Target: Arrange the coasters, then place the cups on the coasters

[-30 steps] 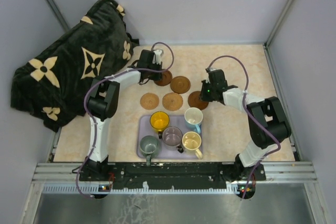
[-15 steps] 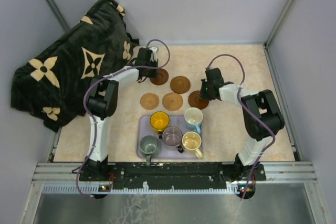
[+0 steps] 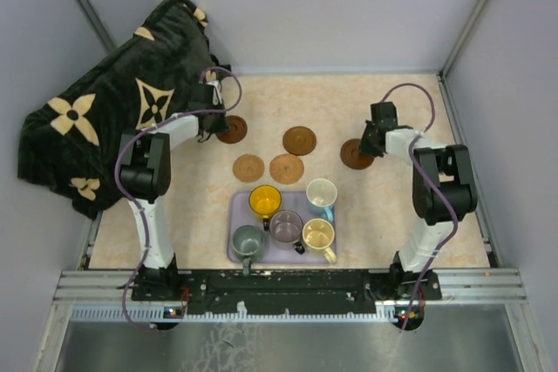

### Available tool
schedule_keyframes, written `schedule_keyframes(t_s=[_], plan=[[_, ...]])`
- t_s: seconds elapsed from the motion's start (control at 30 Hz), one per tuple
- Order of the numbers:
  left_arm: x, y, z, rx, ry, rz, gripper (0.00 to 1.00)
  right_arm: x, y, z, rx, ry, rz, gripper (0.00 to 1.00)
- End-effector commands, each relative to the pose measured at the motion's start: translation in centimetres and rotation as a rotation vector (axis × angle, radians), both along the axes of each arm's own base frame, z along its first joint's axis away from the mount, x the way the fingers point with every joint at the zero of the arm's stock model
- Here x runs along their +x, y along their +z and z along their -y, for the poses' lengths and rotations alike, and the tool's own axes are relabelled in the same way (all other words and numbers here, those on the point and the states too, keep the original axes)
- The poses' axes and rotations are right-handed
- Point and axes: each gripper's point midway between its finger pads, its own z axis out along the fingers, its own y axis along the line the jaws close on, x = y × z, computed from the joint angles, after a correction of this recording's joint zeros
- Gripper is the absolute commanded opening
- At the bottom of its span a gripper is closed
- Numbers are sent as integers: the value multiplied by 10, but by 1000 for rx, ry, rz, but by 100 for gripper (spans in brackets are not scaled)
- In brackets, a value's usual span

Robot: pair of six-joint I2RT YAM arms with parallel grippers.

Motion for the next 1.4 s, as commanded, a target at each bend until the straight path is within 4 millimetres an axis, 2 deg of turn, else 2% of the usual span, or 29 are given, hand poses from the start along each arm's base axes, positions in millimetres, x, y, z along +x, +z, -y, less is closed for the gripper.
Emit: schedule_keyframes(t_s=[0.0,0.13,0.27,0.43,0.57,0.73,0.8,0.87,0.97,1.03,1.1,1.13,1.27,1.37], plan=[[-70,-55,-21,80,26,-279,0,22,4,21,-53,-34,10,0],[-84,-51,-23,76,26,-292,0,37,4,25,-54,-50,19,0],[-97,-46,-30,95,36,-297,0,43,4,29,-60,-63,25,0],[-97,-32,-28,81,30,-261,0,43,13,26,-47,-43,56,0],[-80,-3,-13,11,-8,-156,0,46,40,14,-2,22,146,0],[-59,55,6,-72,-75,25,0,45,84,4,28,102,252,1],[-58,71,8,-76,-90,64,1,40,104,-2,42,130,295,12],[-64,79,12,-81,-108,78,3,32,117,-10,49,156,322,20],[-84,75,22,-106,-148,56,5,17,124,-36,53,226,329,22],[-101,63,30,-120,-171,25,10,8,125,-57,44,283,322,21],[-117,52,41,-131,-207,-4,35,1,125,-80,47,338,316,19],[-124,47,46,-133,-222,-18,42,-3,124,-93,49,368,310,17],[-146,37,69,-89,-283,-48,44,-12,119,-136,37,462,286,11],[-154,34,76,-55,-302,-61,40,-15,118,-162,37,514,277,8]])
